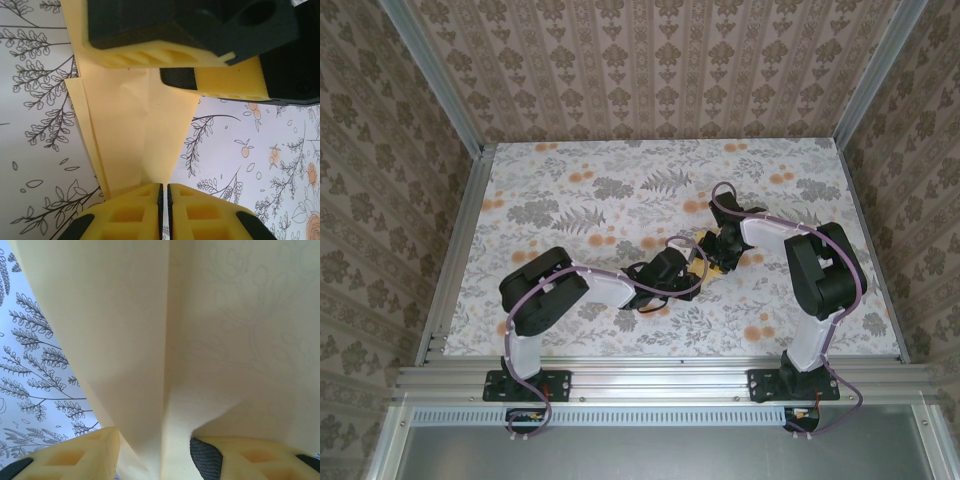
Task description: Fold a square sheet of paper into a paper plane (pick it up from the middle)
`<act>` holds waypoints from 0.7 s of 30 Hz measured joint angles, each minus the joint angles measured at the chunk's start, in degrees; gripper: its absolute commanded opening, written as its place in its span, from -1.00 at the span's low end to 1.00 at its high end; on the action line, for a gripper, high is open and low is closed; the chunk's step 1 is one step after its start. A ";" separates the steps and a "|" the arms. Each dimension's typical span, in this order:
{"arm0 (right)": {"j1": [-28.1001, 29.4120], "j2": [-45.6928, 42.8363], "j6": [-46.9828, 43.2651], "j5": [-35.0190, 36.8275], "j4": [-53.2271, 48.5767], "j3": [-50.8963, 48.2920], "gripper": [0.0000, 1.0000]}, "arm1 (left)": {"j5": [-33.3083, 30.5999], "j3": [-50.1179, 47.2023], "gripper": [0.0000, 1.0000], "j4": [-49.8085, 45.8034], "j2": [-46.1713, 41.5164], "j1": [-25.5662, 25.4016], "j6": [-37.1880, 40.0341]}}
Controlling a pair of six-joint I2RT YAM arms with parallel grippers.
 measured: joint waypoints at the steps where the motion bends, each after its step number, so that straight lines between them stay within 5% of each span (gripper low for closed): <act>1: 0.00 0.00 0.07 0.00 0.02 0.00 0.03 | 0.00 -0.02 -0.71 -0.02 0.02 0.00 -0.13; 21: 0.00 0.00 0.09 0.00 0.04 0.00 0.03 | 3.21 -2.32 -0.63 6.43 -0.48 1.92 -4.68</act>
